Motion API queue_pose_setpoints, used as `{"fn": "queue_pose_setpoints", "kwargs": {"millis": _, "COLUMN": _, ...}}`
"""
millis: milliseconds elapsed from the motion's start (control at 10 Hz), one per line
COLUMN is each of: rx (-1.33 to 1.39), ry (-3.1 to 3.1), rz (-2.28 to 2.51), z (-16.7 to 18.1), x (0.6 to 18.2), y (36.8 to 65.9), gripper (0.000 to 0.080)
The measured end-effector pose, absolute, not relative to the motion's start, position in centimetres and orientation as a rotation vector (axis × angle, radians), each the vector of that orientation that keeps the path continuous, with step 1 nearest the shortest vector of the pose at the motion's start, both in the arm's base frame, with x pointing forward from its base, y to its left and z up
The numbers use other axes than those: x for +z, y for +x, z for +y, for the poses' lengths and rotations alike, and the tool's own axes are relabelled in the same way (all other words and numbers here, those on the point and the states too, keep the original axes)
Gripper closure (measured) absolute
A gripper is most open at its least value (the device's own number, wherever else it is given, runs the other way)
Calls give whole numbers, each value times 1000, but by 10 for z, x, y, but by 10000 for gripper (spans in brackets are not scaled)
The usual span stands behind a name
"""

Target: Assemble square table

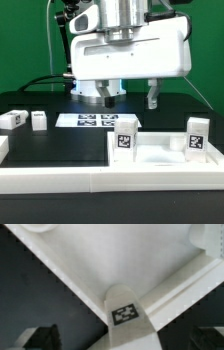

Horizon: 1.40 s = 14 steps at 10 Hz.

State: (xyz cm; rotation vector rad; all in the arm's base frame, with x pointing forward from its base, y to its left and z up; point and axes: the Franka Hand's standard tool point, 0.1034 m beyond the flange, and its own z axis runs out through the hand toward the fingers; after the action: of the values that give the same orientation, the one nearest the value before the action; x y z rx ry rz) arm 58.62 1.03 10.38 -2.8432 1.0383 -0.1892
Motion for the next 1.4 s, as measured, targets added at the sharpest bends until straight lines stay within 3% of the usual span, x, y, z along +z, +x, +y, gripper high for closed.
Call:
{"fn": "queue_pose_setpoints", "kwargs": {"millis": 500, "rx": -168, "ry": -2801, "rz": 1147, "z": 12, "x": 100, "y": 581, "gripper": 150}}
{"fn": "queue_pose_setpoints", "kwargs": {"millis": 800, "rx": -125, "ry": -2753, "rz": 1276, "z": 26, "x": 92, "y": 553, "gripper": 150}}
{"fn": "queue_pose_setpoints", "kwargs": {"millis": 1100, "rx": -120, "ry": -2749, "rz": 1287, "z": 26, "x": 91, "y": 553, "gripper": 150}}
{"fn": "queue_pose_setpoints", "kwargs": {"millis": 1400, "rx": -84, "ry": -2554, "rz": 1607, "z": 28, "x": 88, "y": 549, "gripper": 150}}
